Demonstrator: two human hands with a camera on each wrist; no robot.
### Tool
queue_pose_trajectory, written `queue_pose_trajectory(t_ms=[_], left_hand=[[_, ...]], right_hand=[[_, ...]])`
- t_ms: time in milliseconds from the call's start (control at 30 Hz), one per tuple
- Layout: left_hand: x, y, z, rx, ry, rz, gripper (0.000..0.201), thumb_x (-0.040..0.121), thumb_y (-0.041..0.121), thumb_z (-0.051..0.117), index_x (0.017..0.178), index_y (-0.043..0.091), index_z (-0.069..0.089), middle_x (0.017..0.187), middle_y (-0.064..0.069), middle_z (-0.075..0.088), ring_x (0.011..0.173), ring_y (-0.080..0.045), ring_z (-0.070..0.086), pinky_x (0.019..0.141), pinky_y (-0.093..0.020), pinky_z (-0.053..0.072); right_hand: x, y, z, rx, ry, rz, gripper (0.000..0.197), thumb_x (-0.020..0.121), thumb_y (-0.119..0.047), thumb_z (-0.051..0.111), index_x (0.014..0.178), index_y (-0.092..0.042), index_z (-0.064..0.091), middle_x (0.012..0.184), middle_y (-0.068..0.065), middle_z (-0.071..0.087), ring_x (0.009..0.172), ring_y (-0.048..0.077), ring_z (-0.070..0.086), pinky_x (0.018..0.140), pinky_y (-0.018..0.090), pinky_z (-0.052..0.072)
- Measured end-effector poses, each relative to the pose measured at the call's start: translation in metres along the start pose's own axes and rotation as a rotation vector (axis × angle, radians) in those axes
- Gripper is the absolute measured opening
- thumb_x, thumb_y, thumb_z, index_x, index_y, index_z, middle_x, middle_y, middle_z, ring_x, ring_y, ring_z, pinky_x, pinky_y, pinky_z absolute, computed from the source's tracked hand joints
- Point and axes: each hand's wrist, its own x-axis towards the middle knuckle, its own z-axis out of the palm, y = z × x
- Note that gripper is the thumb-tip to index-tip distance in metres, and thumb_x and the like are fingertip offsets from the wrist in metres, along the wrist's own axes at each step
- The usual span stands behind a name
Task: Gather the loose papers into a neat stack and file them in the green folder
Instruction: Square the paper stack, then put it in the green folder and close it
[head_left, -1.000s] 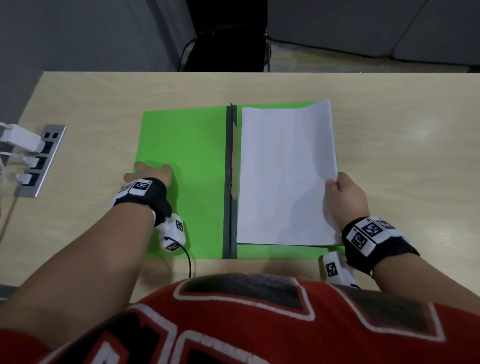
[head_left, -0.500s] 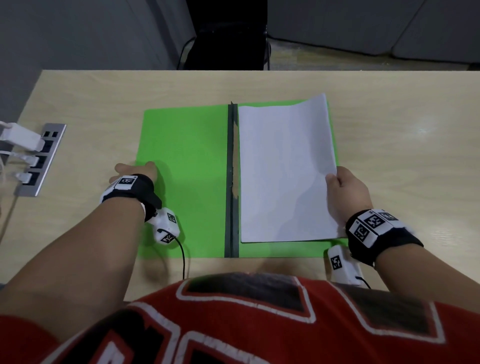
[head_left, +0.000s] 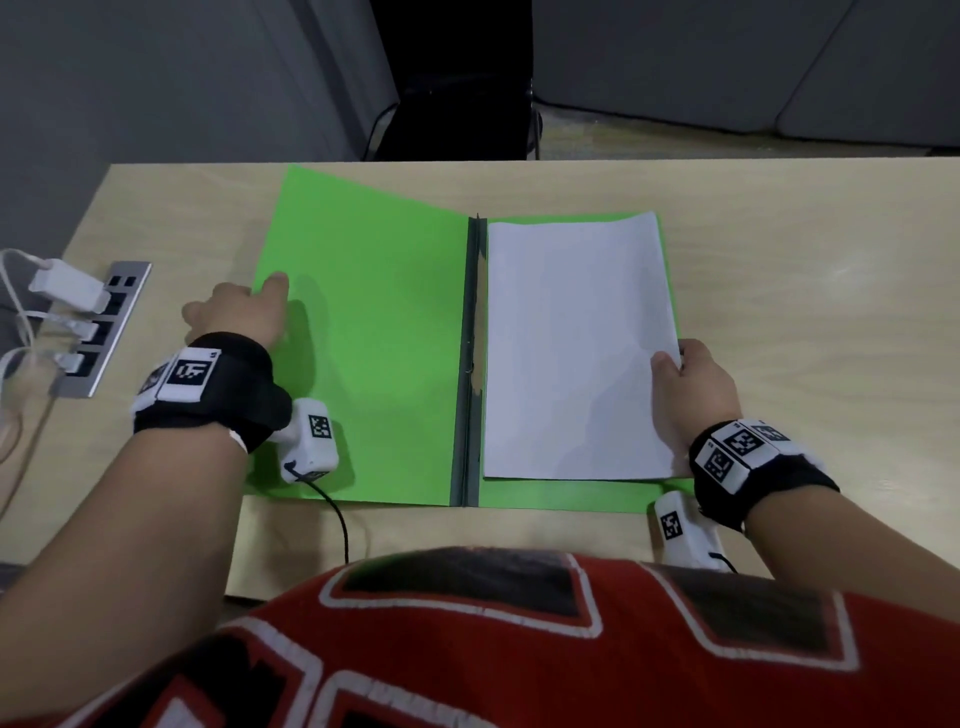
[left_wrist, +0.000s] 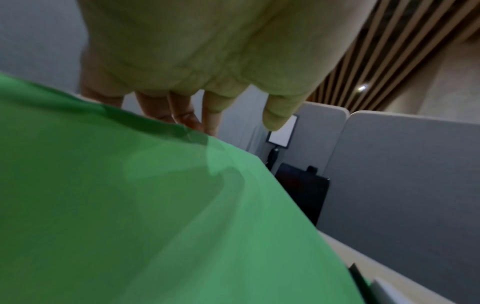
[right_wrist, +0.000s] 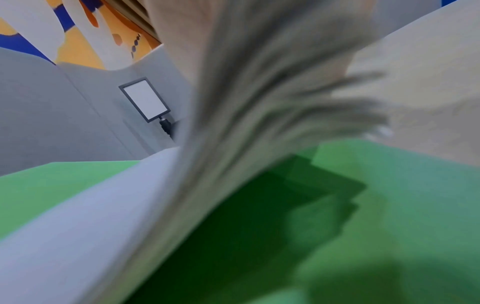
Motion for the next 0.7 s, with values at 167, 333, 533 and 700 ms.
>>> queue_pose_trajectory(t_ms=[167, 333, 533, 700], left_hand=[[-0.039, 0.013, -0.035, -0.096, 0.000, 0.225, 0.075, 0.076, 0.066, 0.034, 0.123, 0.012, 0.055, 0.131, -0.022, 0.055, 0.115, -0.042, 0.052, 0.098, -0.044, 0.040], [-0.098, 0.035, -0.064, -0.357, -0.125, 0.389, 0.050, 0.070, 0.073, 0.044, 0.100, 0.036, 0.061, 0.121, -0.001, 0.064, 0.110, -0.029, 0.061, 0.098, -0.050, 0.046], [-0.180, 0.065, -0.066, -0.628, -0.394, 0.544, 0.022, 0.081, 0.057, 0.048, 0.097, 0.042, 0.053, 0.121, 0.004, 0.061, 0.095, -0.017, 0.056, 0.072, -0.034, 0.047], [-0.235, 0.085, -0.056, -0.633, -0.519, 0.626, 0.018, 0.085, 0.056, 0.048, 0.098, 0.046, 0.055, 0.123, 0.015, 0.057, 0.116, -0.009, 0.055, 0.081, -0.035, 0.049]], right_hand=[[-0.002, 0.007, -0.009, -0.022, 0.028, 0.035, 0.039, 0.094, -0.035, 0.039, 0.118, -0.011, 0.057, 0.112, 0.016, 0.065, 0.088, 0.031, 0.054, 0.075, 0.032, 0.040], [-0.002, 0.017, -0.020, -0.100, 0.020, 0.047, 0.041, 0.091, -0.037, 0.038, 0.109, -0.011, 0.065, 0.113, 0.021, 0.061, 0.087, 0.034, 0.054, 0.076, 0.033, 0.041], [-0.007, 0.033, -0.042, -0.116, -0.117, -0.023, 0.037, 0.096, -0.033, 0.043, 0.111, -0.008, 0.067, 0.114, 0.021, 0.066, 0.105, 0.035, 0.060, 0.080, 0.033, 0.040], [-0.013, 0.052, -0.061, -0.104, -0.233, -0.050, 0.033, 0.098, -0.036, 0.043, 0.102, -0.012, 0.065, 0.105, 0.015, 0.070, 0.097, 0.032, 0.063, 0.081, 0.033, 0.045]])
